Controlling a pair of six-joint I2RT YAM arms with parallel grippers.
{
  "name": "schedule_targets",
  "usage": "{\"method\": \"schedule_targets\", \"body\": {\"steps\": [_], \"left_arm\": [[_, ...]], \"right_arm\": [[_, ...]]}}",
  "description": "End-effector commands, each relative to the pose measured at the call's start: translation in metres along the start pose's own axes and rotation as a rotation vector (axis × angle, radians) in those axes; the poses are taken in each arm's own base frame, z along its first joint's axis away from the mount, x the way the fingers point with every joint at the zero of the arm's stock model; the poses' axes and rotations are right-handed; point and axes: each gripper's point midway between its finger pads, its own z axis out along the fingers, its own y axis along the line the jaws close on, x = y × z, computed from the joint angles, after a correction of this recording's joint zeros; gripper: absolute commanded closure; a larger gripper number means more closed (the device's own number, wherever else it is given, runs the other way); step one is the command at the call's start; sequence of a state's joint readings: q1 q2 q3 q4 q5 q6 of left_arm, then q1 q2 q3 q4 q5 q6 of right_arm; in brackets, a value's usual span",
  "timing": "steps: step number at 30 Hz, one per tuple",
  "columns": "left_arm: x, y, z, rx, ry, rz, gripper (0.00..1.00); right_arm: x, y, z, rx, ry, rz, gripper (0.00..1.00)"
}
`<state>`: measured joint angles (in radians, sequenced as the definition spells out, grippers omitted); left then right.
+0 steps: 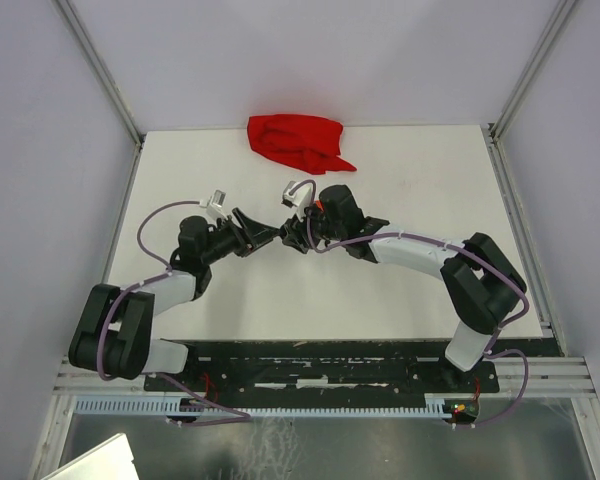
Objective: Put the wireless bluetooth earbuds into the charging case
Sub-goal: Pick up the charging case at the center of the board.
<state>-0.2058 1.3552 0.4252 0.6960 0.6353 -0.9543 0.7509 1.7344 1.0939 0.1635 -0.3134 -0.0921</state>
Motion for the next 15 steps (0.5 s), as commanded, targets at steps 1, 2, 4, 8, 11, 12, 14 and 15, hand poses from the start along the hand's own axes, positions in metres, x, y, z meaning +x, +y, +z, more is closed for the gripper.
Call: {"method": "schedule_targets", "body": {"steps": [1,2,4,8,11,12,14,15], "left_arm": [[-0.007,-0.016,0.006,0.071,-0.011,0.084,0.36],[-0.007,-0.015,0.007,0.071,-0.01,0.083,0.36],[-0.007,-0.015,0.009,0.074,-0.011,0.08,0.37],[-0.006,-0.016,0.014,0.086,-0.006,0.078,0.41],[-0.005,-0.017,0.016,0.094,-0.005,0.077,0.43],[-0.006,-0.018,0.017,0.099,-0.008,0.076,0.43],[-0.006,-0.02,0.018,0.108,-0.01,0.074,0.44],[-0.006,-0.021,0.018,0.111,-0.01,0.074,0.45]], "right_arm": [[-0.031,0.005,-0.01,-0.021,-0.081,-0.033,0.79],[-0.032,0.005,-0.01,-0.023,-0.084,-0.034,0.79],[-0.032,0.006,-0.011,-0.027,-0.084,-0.033,0.79],[-0.031,0.008,-0.01,-0.035,-0.082,-0.034,0.79],[-0.031,0.009,-0.01,-0.04,-0.081,-0.033,0.79],[-0.03,0.009,-0.01,-0.041,-0.079,-0.032,0.79],[-0.029,0.009,-0.01,-0.042,-0.076,-0.031,0.79],[-0.029,0.009,-0.01,-0.044,-0.077,-0.032,0.79]]}}
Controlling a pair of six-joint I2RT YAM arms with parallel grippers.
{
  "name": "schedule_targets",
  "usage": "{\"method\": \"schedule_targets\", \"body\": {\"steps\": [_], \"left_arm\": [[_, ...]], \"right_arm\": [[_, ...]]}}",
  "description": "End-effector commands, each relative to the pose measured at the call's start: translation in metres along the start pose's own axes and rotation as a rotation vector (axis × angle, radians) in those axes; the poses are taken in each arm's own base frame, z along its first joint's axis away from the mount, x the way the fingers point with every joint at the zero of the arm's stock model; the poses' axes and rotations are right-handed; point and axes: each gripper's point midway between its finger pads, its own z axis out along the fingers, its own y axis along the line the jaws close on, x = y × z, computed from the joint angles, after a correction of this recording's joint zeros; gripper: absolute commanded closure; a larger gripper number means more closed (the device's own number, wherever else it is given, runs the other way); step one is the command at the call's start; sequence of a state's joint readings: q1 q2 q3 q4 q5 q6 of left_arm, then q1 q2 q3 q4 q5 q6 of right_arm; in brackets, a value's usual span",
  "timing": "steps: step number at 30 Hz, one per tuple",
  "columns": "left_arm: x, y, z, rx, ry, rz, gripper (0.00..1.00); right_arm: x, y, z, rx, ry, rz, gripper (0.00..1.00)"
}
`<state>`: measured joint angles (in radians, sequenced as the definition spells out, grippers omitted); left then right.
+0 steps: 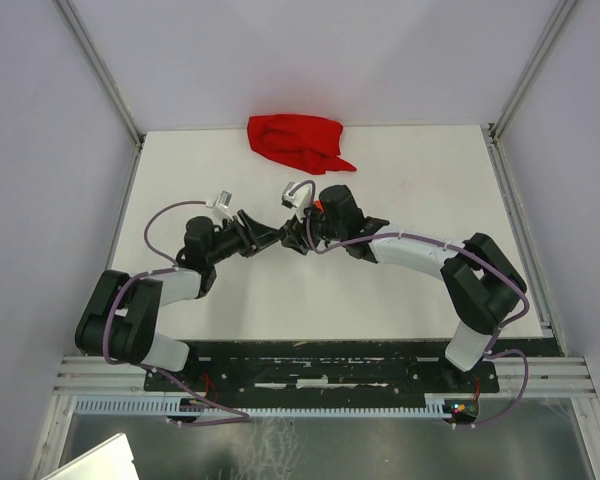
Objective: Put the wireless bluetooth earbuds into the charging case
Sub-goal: Pick up the charging case at the center of the board, then open the charging case.
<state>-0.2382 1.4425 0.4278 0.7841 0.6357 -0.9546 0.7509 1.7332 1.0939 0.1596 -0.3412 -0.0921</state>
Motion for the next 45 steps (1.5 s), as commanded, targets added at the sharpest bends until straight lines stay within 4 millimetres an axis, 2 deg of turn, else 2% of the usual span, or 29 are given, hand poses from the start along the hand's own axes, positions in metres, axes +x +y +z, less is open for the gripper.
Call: {"method": "schedule_targets", "body": {"steps": [1,14,24,32,36,38,41,43,45], "left_arm": [[-0.017,-0.027,0.006,0.093,-0.038,0.069,0.45],[-0.017,-0.028,0.011,0.099,-0.041,0.075,0.5],[-0.017,-0.028,0.013,0.104,-0.042,0.076,0.57],[-0.016,-0.029,0.012,0.107,-0.043,0.077,0.7],[-0.017,-0.03,0.012,0.113,-0.047,0.08,0.88],[-0.017,-0.031,0.012,0.117,-0.052,0.081,0.96],[-0.019,-0.03,0.011,0.109,-0.067,0.08,0.97],[-0.02,-0.029,0.011,0.102,-0.074,0.077,0.97],[-0.021,-0.029,0.011,0.102,-0.078,0.077,0.97]], "right_arm": [[-0.028,0.005,-0.009,-0.018,-0.075,-0.035,0.79],[-0.029,0.006,-0.009,-0.022,-0.079,-0.035,0.79],[-0.028,0.006,-0.009,-0.023,-0.076,-0.034,0.8],[-0.029,0.006,-0.009,-0.022,-0.079,-0.036,0.8],[-0.029,0.006,-0.009,-0.022,-0.077,-0.034,0.78],[-0.031,0.004,-0.01,-0.015,-0.08,-0.033,0.63],[-0.035,0.002,-0.017,0.009,-0.089,-0.017,0.24],[-0.046,-0.002,-0.027,0.043,-0.132,0.005,0.1],[-0.057,-0.01,-0.042,0.096,-0.18,0.053,0.0]]}}
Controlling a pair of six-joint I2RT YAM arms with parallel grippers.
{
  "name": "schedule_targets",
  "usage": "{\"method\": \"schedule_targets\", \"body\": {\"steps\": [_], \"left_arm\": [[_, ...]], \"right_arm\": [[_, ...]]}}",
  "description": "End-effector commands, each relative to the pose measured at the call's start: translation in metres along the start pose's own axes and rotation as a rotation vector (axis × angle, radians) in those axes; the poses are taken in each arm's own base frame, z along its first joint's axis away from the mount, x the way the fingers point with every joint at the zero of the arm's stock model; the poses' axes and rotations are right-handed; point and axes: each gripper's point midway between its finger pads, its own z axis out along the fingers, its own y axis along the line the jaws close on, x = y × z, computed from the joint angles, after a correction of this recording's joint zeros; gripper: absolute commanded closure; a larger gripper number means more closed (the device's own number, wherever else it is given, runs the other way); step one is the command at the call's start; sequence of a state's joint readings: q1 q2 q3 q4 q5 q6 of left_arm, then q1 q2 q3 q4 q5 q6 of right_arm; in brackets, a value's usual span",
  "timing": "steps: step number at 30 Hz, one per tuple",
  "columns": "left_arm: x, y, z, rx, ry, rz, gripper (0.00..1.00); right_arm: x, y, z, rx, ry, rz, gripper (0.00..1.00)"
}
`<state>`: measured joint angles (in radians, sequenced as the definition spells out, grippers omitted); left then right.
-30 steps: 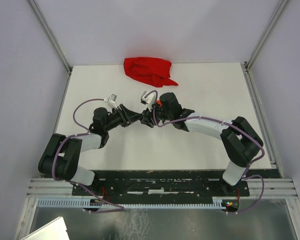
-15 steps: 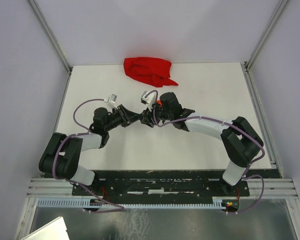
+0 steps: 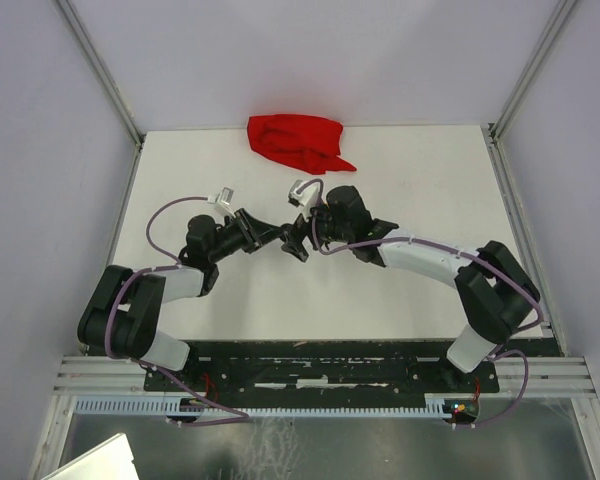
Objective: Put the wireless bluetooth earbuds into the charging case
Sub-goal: Open the charging case.
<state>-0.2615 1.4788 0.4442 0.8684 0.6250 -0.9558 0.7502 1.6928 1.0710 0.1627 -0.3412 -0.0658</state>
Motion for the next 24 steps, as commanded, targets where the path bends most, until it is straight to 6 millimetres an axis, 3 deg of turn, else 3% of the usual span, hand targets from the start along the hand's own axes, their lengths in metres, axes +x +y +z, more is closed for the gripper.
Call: {"method": "schedule_targets", "body": {"steps": [1,4,10,24], "left_arm": [[-0.017,-0.018,0.003,0.053,-0.058,0.032,0.97],[-0.017,-0.02,0.004,0.062,-0.056,0.021,0.97],[-0.012,-0.032,0.004,0.113,-0.032,0.0,0.97],[-0.003,-0.055,0.015,0.174,-0.012,-0.032,0.97]], "right_arm": [[-0.056,-0.019,-0.039,0.127,-0.179,0.058,0.01],[-0.063,-0.035,-0.057,0.249,-0.198,0.128,0.01],[-0.049,-0.056,-0.072,0.405,-0.106,0.231,0.01],[-0.019,-0.055,-0.051,0.381,-0.022,0.256,0.01]]}}
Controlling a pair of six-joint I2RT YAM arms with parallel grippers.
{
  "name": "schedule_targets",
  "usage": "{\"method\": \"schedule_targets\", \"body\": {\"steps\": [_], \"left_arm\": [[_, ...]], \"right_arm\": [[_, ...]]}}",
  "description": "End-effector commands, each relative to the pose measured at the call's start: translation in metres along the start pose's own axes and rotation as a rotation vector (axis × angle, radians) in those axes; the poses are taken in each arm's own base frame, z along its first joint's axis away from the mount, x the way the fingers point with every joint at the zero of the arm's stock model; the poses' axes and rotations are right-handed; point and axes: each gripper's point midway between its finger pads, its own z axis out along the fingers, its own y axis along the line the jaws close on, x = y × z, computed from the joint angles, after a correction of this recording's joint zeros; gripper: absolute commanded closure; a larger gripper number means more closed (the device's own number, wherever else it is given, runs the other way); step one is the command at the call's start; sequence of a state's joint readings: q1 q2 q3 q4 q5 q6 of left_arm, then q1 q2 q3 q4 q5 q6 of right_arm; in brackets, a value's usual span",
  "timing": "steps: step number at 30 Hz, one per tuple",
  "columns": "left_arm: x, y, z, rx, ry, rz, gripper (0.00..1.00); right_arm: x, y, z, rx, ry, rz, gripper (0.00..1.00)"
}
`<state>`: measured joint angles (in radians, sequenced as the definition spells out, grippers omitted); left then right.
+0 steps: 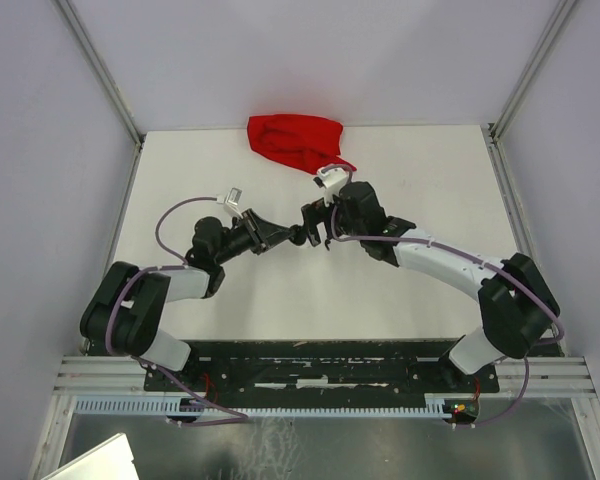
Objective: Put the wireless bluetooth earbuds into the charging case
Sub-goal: Open the charging case.
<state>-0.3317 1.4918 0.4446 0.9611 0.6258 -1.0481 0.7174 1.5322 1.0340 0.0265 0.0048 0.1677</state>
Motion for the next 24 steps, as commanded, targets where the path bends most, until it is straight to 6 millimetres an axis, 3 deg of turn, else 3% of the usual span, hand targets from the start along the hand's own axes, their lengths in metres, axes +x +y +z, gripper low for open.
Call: {"method": "schedule_targets", "body": {"steps": [1,12,20,24], "left_arm": [[-0.016,-0.027,0.008,0.091,-0.04,0.004,0.97],[-0.014,-0.03,0.01,0.128,-0.037,-0.061,0.97],[-0.045,-0.006,0.005,0.057,-0.165,-0.164,0.97],[-0.052,0.001,0.003,0.052,-0.192,-0.189,0.97]], "right_arm": [[-0.013,0.001,0.006,0.003,-0.027,0.016,0.01],[-0.004,-0.006,0.016,0.035,0.0,0.018,0.01],[-0.008,-0.051,-0.012,0.205,-0.02,0.09,0.01],[-0.005,-0.063,-0.025,0.251,-0.002,0.101,0.01]]}}
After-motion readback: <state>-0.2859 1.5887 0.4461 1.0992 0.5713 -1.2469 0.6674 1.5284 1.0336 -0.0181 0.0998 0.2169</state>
